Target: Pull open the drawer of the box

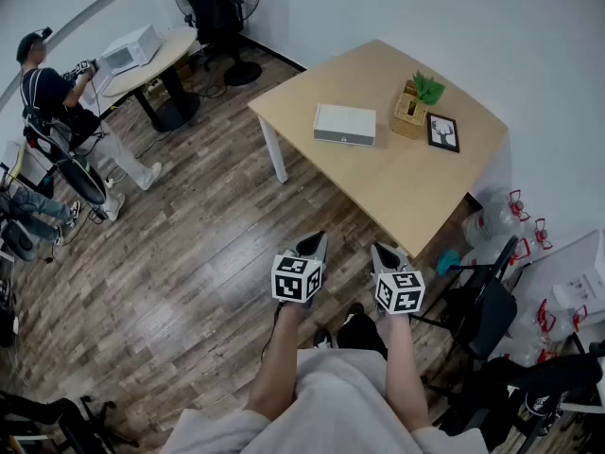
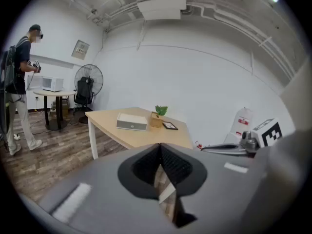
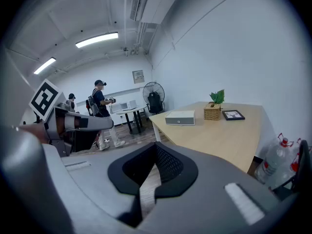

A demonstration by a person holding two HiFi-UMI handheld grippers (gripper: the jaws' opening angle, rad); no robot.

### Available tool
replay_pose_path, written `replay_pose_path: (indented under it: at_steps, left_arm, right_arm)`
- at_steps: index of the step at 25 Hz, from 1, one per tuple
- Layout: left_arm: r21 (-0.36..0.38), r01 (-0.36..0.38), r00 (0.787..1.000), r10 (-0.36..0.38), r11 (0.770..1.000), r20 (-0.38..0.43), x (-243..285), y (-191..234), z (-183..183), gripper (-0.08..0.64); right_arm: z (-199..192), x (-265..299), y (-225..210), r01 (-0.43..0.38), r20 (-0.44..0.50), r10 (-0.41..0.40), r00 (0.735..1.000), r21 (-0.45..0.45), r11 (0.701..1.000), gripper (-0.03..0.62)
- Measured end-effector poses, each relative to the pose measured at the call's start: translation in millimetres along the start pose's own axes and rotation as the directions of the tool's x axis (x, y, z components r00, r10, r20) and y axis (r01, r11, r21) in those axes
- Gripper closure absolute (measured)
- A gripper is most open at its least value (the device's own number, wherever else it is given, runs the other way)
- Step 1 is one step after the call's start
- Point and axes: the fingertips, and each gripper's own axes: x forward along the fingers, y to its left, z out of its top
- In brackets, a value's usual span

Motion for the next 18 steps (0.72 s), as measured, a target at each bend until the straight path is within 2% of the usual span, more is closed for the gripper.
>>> replay_pose_path:
  at_steps: [3,6,11,15,18]
  left_arm:
    - [0.029,-0.021,1.000,0.020,0.999,0.014,-4,2,1,0.508]
    - [0.046,-0.033,0.999,0.034,0.998,-0.013,-9,5,-7,0.508]
    - [0.033,-0.056,0.998,0.057,0.998,-0.014,-13,21,-9,0.508]
    - [0.023,-0.081,0.997,0.081,0.996,0.013,-13,39,3,0.508]
    - [0.024,-0.091,0.996,0.091,0.996,0.016,-7,55,9,0.508]
  right_arm:
    - [-3,-2,4,-0.005,-0.002,0.005,1.000,0.002,1.000,0.591]
    - [-5,-3,7,-0.005,0.005,0.005,1.000,0.007,1.000,0.591]
    - [6,3,4,-0.016,0.051,0.015,0.999,0.014,1.000,0.591]
    - [19,15,7,-0.093,0.095,0.085,0.992,0.083,0.992,0.591]
    - [28,33,12,-0.136,0.102,0.129,0.986,0.064,0.989,0.591]
